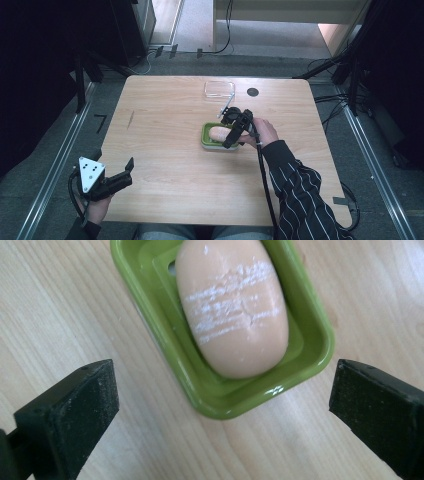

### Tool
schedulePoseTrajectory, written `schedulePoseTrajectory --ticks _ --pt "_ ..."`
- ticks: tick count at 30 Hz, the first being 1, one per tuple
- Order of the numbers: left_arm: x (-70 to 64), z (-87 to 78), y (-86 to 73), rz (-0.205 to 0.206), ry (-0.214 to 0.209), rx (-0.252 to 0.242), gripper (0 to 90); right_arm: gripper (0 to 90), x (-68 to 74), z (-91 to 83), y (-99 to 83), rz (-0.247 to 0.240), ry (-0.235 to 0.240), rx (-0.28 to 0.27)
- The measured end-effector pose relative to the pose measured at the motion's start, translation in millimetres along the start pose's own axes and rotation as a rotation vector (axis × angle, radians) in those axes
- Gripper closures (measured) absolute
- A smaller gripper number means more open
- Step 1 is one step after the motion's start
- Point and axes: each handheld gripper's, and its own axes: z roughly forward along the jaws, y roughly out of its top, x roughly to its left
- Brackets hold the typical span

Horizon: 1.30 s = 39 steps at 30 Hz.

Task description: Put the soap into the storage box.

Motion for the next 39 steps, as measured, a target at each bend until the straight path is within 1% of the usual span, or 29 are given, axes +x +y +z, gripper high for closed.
schedulePoseTrajectory --ticks 4,6,11,12,15,17,18,19,23,24,27,29,30,32,33,38,39 --pt "-0.6 0.7 0.2 -0.001 -0.007 0.004 6.4 0.0 4.2 -1.6 -6.4 0.011 -0.006 0.012" --pt "-0.7 0.8 0.3 -0.001 -0.007 0.004 6.3 0.0 5.9 -3.3 -9.3 0.021 -0.021 0.006" --pt "-1.6 1.4 0.6 -0.001 -0.012 0.002 6.4 0.0 8.4 -9.6 -17.7 0.042 -0.021 0.003" --pt "-1.6 1.5 0.6 -0.002 -0.012 0.002 6.4 0.0 9.1 -10.7 -20.2 0.041 -0.029 0.001" --pt "-1.5 1.4 0.8 -0.002 -0.013 0.004 6.4 0.0 10.6 -12.2 -23.5 0.045 -0.022 0.01" --pt "-1.6 1.3 0.9 -0.001 -0.014 0.003 6.4 0.0 13.7 -15.0 -29.2 0.064 -0.026 0.005" --pt "-1.8 1.5 0.9 -0.001 -0.014 0.004 6.4 0.0 15.6 -16.0 -30.9 0.062 -0.027 0.019" --pt "-1.8 1.8 1.0 -0.001 -0.016 0.004 6.4 0.1 16.6 -16.4 -31.9 0.056 -0.03 0.019" --pt "-2.5 1.6 1.4 0.001 -0.017 0.002 6.4 0.1 23.6 -19.5 -38.0 0.067 -0.028 0.027" --pt "-2.6 1.7 1.5 0.001 -0.017 0.002 6.4 0.1 25.6 -20.1 -39.6 0.074 -0.033 0.036" --pt "-2.7 1.9 1.7 0.002 -0.022 0.007 6.4 0.1 30.7 -19.7 -44.8 0.075 -0.03 0.044" --pt "-3.5 2.2 1.9 0.003 -0.021 0.005 6.4 0.1 34.2 -19.7 -48.2 0.077 -0.04 0.056" --pt "-3.7 2.2 2.2 0.006 -0.023 0.005 6.4 0.1 35.7 -19.0 -50.0 0.075 -0.037 0.057" --pt "-3.9 2.5 2.3 0.007 -0.025 0.007 6.4 0.1 38.8 -19.2 -53.6 0.069 -0.048 0.066" --pt "-4.2 2.8 2.4 0.005 -0.026 0.005 6.4 0.1 39.8 -20.1 -55.2 0.066 -0.044 0.074" --pt "-4.7 3.4 2.9 0.009 -0.028 0.004 6.4 0.1 44.1 -23.2 -62.4 0.068 -0.043 0.068" --pt "-5.2 3.8 3.1 0.009 -0.031 0.005 6.4 0.1 48.1 -23.3 -66.4 0.058 -0.05 0.073"
